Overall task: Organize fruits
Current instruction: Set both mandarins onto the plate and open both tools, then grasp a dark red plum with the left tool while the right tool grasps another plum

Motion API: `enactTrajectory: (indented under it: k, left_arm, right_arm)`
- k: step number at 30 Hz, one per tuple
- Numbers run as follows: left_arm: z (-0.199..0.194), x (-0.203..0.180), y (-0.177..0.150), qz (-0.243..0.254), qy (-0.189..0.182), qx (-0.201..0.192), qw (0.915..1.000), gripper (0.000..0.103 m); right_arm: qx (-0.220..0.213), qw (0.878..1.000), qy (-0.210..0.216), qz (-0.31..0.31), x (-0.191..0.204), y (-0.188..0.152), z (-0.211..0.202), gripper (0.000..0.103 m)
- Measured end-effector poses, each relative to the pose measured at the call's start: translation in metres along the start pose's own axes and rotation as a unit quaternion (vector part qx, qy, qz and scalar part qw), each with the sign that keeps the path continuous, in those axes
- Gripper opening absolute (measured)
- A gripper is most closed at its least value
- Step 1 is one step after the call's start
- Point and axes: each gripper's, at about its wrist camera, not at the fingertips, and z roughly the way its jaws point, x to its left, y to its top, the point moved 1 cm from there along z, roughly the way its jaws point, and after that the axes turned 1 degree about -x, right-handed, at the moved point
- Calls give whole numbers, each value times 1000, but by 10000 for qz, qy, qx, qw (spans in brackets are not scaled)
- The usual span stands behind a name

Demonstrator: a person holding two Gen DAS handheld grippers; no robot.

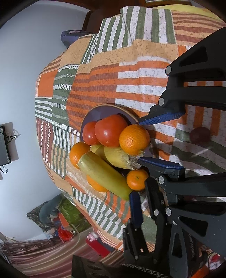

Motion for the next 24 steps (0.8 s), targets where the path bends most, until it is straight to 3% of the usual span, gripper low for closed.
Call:
enactTrajectory:
  k: [6, 9, 14, 24]
  left_arm:
    - [-24, -1, -2, -7, 87, -157, 9998, 45]
    - [-34, -1, -3, -70, 138, -190, 9997, 57]
    - [-49, 1, -9, -187, 198, -222, 9994, 63]
    - [-44, -5, -35, -156, 167, 176, 9996, 68]
  right_arm:
    - [-74, 9999, -85, -36, 3, -3, -19, 35]
    - [-133, 9999, -96, -29, 5, -4, -30, 35]
    - [-204, 9996, -158, -66, 7, -8, -46, 35]
    - [56, 9996, -268, 46, -6, -36, -49, 40]
